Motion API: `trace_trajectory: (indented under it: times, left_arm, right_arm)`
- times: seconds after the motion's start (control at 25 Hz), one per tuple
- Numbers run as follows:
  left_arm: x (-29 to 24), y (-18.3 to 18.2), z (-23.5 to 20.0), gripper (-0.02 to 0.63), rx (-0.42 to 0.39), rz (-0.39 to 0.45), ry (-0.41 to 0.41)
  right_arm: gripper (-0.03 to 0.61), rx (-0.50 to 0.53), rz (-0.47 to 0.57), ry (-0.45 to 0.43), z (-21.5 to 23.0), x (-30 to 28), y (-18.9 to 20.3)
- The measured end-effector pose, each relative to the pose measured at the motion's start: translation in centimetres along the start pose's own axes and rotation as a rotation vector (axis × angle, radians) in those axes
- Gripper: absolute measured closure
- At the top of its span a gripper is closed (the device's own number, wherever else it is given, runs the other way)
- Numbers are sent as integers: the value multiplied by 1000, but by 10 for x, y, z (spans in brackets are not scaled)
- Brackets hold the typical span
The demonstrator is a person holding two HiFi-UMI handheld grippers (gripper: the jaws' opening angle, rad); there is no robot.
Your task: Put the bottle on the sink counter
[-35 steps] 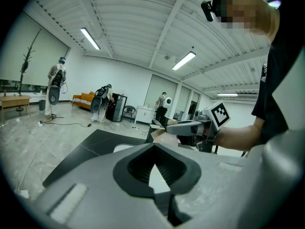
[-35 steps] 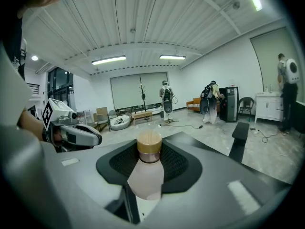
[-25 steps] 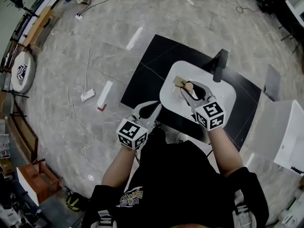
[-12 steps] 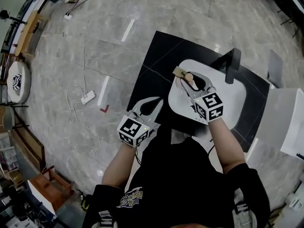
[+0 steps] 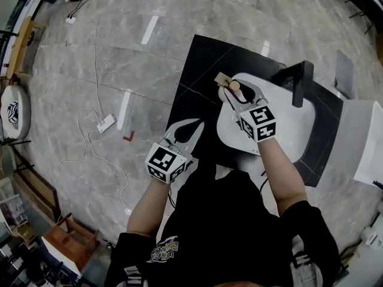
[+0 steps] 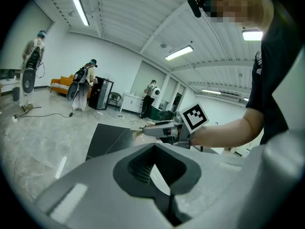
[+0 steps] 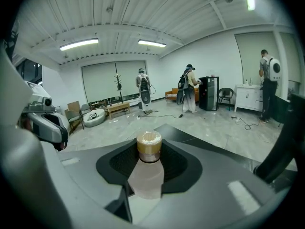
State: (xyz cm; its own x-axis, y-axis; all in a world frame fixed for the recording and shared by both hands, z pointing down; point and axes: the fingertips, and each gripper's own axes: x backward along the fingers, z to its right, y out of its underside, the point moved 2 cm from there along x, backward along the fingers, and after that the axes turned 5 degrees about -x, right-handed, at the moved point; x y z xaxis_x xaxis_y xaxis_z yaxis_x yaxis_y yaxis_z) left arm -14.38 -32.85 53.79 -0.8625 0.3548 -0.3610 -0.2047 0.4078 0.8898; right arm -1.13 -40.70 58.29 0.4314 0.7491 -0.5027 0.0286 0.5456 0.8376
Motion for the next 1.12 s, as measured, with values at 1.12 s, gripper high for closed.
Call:
trace_trajectory:
  times: [1.12]
  left_arm:
    - [6,6,-61,614,33,-13,4]
  right_arm:
    - [411,57,43,59,16,-94,-25]
